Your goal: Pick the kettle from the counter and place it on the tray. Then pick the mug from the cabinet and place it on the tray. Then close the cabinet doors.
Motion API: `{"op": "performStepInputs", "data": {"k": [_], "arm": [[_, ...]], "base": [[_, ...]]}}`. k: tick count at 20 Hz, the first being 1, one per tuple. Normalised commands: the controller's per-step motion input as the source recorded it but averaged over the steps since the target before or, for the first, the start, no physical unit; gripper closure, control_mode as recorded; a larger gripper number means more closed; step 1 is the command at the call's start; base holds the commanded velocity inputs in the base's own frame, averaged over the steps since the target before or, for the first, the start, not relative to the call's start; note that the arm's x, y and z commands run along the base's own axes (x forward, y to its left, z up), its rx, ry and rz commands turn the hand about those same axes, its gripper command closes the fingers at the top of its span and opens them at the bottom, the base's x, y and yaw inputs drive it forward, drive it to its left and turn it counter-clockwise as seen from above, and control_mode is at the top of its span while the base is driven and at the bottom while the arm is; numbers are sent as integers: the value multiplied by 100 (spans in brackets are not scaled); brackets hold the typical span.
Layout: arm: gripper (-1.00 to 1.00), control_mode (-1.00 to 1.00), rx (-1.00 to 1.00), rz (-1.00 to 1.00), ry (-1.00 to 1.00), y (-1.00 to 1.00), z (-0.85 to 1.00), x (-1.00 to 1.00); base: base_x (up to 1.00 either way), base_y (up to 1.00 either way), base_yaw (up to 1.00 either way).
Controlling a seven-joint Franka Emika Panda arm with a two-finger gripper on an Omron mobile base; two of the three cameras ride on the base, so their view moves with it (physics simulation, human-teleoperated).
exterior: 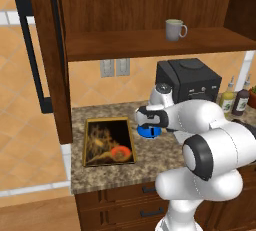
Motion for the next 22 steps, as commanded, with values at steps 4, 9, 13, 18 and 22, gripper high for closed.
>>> {"op": "performStepInputs", "data": {"k": [4, 9, 13, 18, 22], "arm": [[100, -100, 0, 0, -8, 6, 0, -15], [100, -100, 0, -2, -15, 1, 23, -45], [100, -100, 0, 0, -22, 14, 58, -43], [100, -100, 0, 0, -22, 51, 51, -8], [100, -100, 0, 0, -8, 66, 14, 0]], "base": [[0, 0, 0], [0, 0, 0], [0, 0, 0], [0, 0, 0], [0, 0, 0]]}}
